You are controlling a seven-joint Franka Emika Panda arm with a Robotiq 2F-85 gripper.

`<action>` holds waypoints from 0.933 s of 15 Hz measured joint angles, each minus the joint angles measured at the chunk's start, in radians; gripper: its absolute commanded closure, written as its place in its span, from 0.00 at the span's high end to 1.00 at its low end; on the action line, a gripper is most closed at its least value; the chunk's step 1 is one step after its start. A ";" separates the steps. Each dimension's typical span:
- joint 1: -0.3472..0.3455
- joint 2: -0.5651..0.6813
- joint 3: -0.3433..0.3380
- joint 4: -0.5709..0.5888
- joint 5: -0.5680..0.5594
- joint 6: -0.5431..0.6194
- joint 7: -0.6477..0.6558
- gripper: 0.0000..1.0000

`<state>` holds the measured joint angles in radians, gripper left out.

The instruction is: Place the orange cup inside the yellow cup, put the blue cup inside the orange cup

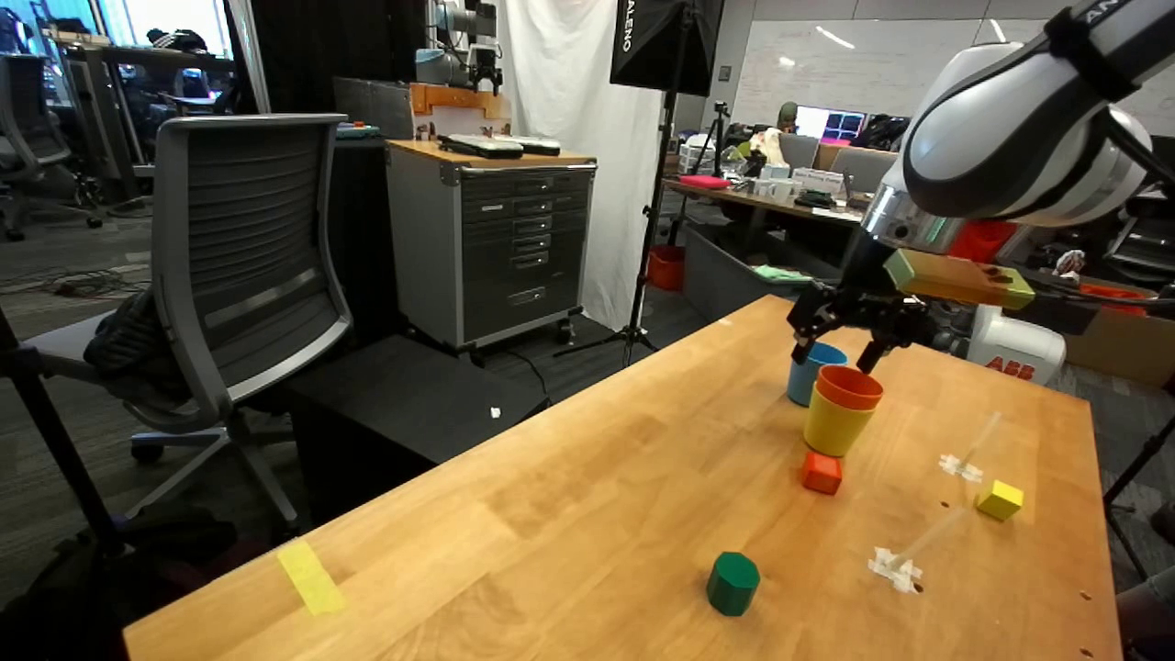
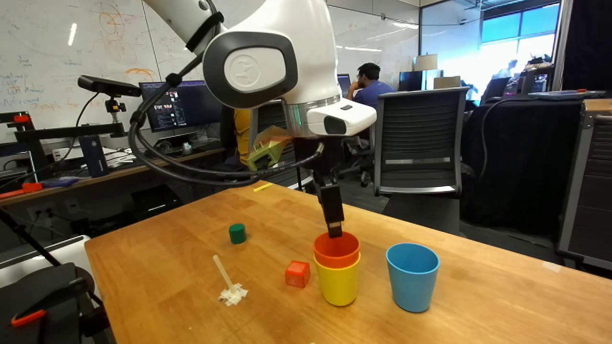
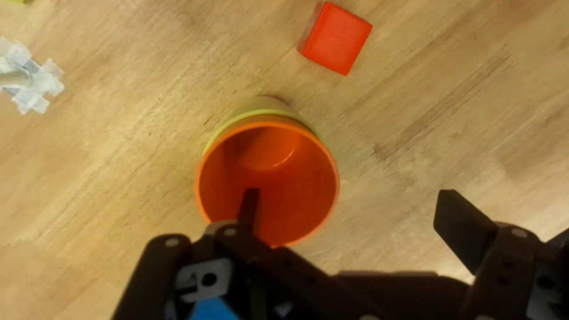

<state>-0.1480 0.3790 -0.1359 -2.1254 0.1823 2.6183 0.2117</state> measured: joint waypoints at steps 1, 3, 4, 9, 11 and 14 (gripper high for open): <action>0.001 -0.011 0.000 -0.001 0.000 0.000 0.000 1.00; -0.001 -0.034 0.000 -0.001 0.001 0.000 0.002 1.00; -0.003 -0.044 -0.001 0.000 0.004 0.000 0.004 1.00; -0.030 -0.065 -0.005 0.015 0.061 0.000 0.011 1.00; -0.041 -0.064 -0.008 0.027 0.083 0.000 0.020 1.00; -0.053 -0.055 -0.017 0.050 0.093 -0.001 0.048 1.00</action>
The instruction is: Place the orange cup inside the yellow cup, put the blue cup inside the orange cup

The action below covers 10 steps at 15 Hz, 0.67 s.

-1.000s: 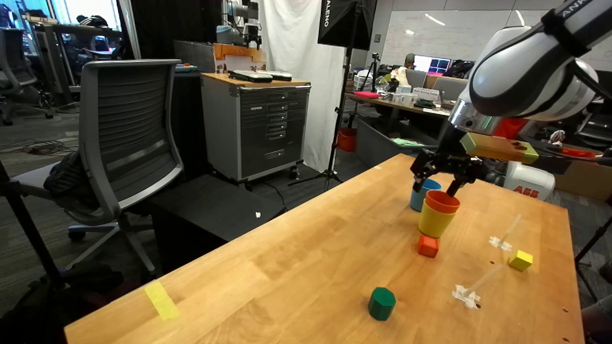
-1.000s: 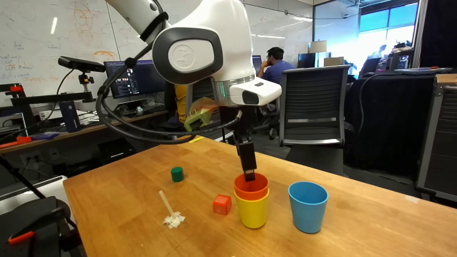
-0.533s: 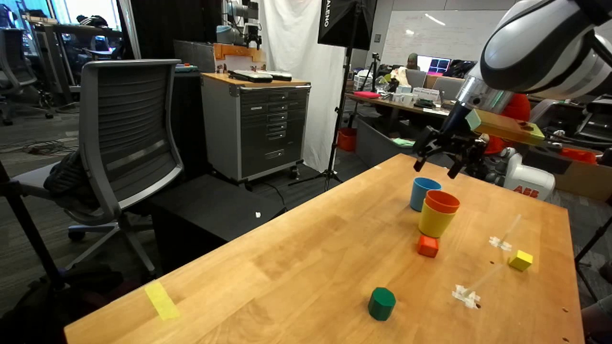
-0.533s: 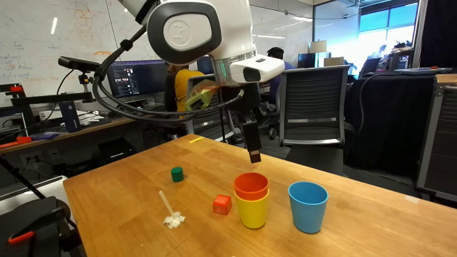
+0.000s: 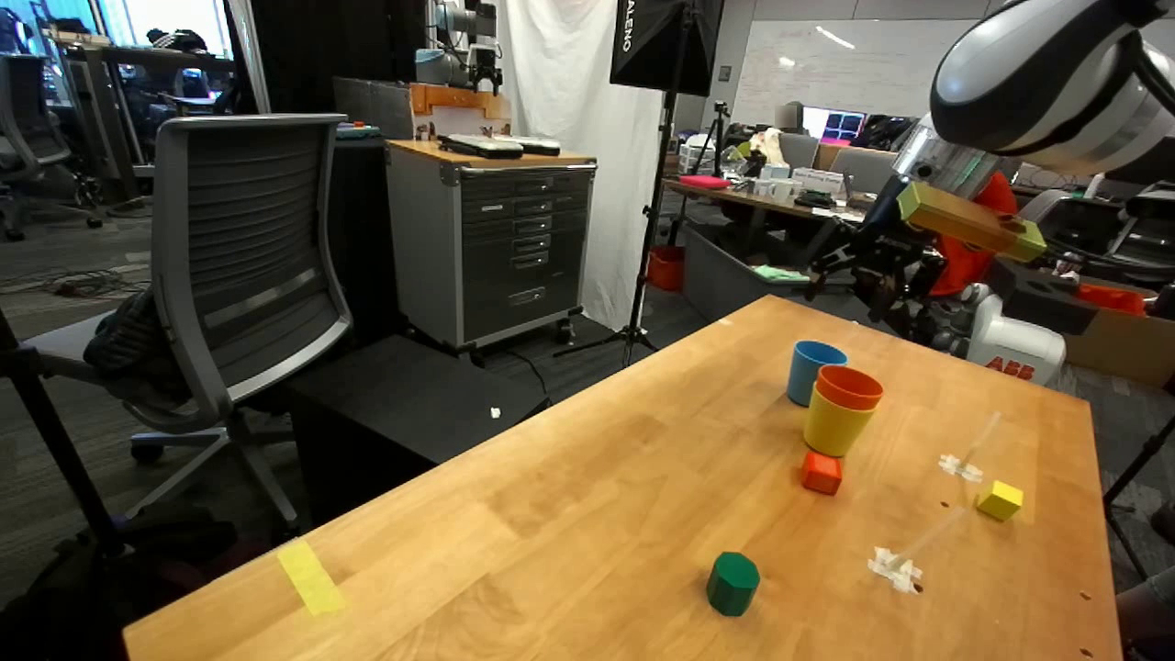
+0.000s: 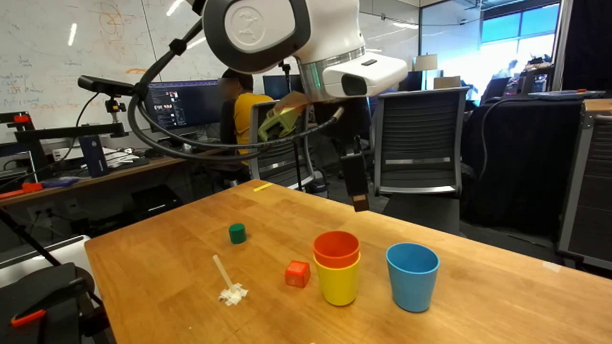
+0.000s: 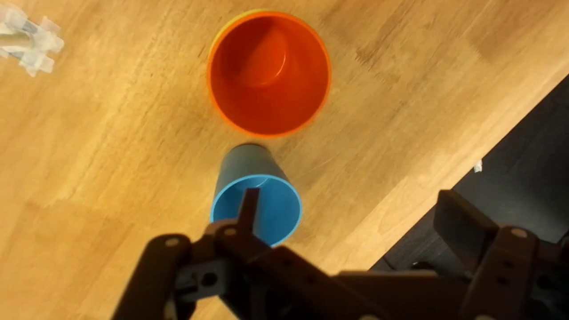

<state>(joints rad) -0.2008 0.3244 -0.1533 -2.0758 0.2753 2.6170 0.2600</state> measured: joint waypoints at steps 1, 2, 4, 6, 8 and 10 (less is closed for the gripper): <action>-0.001 0.006 -0.004 0.009 0.000 -0.001 0.009 1.00; -0.001 0.015 -0.009 0.020 0.000 -0.002 0.019 1.00; -0.002 0.037 -0.017 0.045 0.000 -0.007 0.036 1.00; -0.003 0.065 -0.025 0.078 0.000 -0.020 0.049 1.00; -0.005 0.095 -0.032 0.114 0.000 -0.037 0.059 1.00; -0.009 0.126 -0.037 0.153 0.000 -0.052 0.069 1.00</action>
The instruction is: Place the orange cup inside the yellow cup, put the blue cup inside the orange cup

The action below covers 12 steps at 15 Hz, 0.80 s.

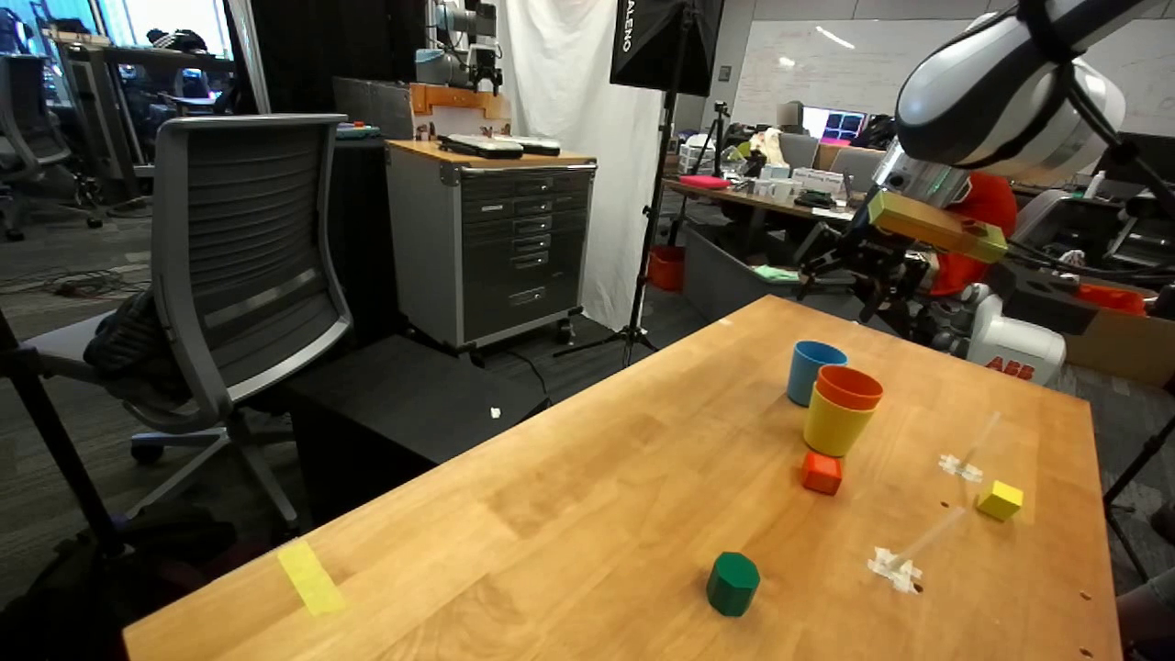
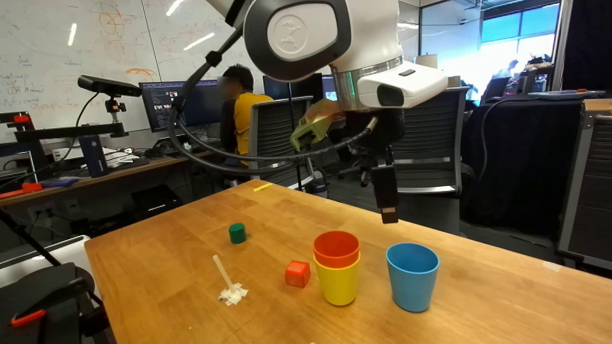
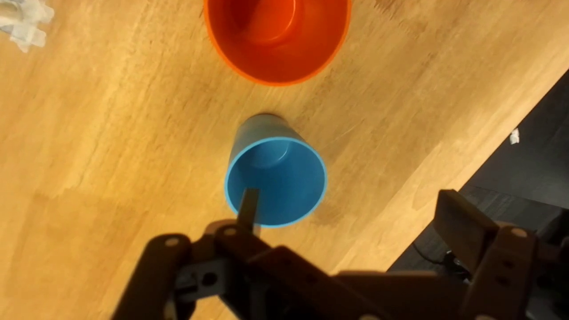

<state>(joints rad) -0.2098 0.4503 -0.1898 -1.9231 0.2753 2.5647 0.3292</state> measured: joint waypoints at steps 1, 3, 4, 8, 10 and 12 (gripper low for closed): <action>-0.002 0.014 -0.001 0.019 0.000 -0.009 0.005 1.00; -0.006 0.044 -0.002 0.060 0.000 -0.032 0.016 1.00; -0.007 0.058 -0.002 0.080 0.000 -0.044 0.019 1.00; -0.008 0.119 -0.002 0.166 0.000 -0.107 0.033 1.00; -0.008 0.151 -0.002 0.207 0.000 -0.136 0.039 1.00; -0.008 0.183 -0.002 0.244 -0.001 -0.160 0.044 1.00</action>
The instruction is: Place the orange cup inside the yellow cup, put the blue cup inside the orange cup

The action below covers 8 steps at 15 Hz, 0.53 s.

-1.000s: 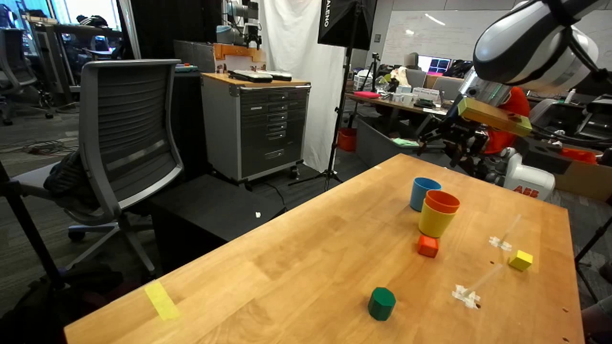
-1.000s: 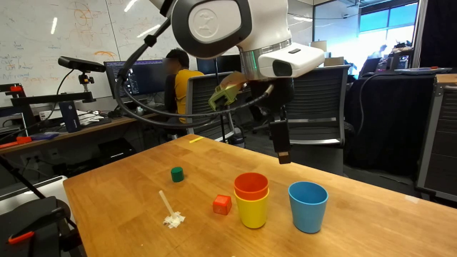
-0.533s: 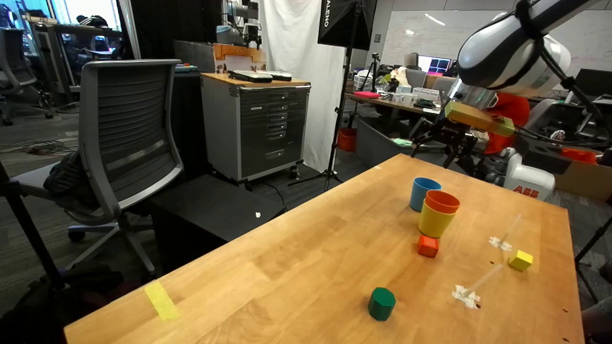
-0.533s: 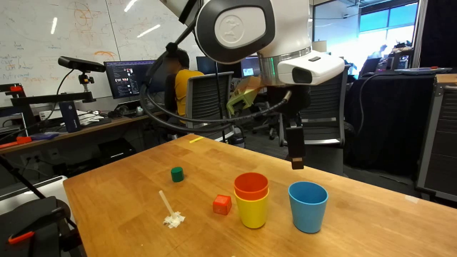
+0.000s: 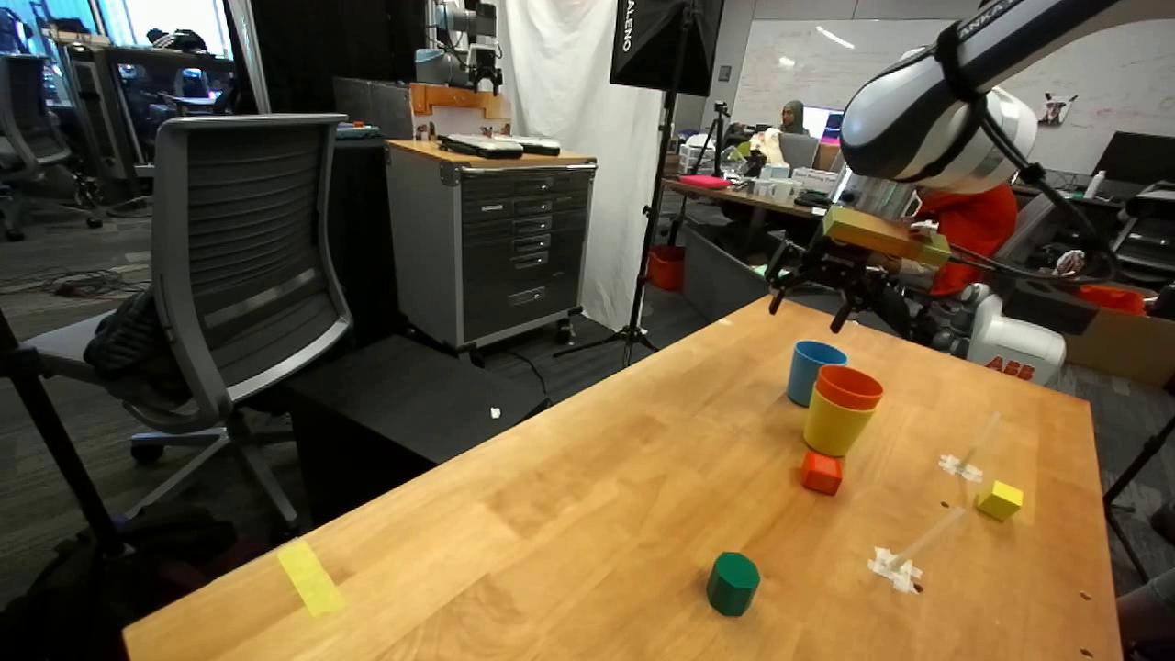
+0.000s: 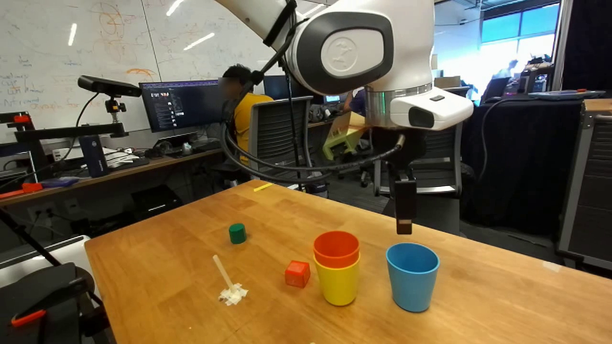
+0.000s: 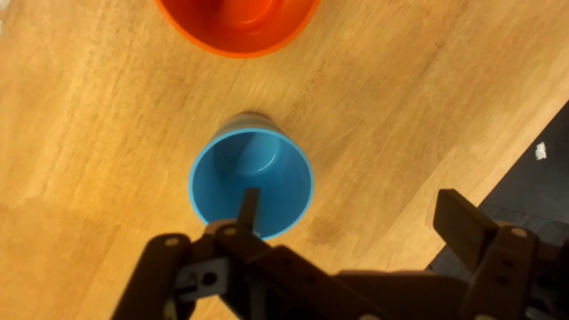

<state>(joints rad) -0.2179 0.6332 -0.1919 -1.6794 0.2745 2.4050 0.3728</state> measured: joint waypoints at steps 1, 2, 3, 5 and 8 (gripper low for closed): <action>-0.001 0.015 0.000 0.016 0.000 -0.009 0.002 1.00; -0.002 0.029 0.000 0.030 0.000 -0.017 0.003 1.00; -0.003 0.041 0.000 0.043 0.000 -0.026 0.004 1.00; -0.006 0.066 0.000 0.065 0.000 -0.040 0.005 1.00; -0.010 0.097 0.000 0.091 0.000 -0.057 0.005 1.00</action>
<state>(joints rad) -0.2275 0.7303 -0.1921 -1.5881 0.2743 2.3477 0.3775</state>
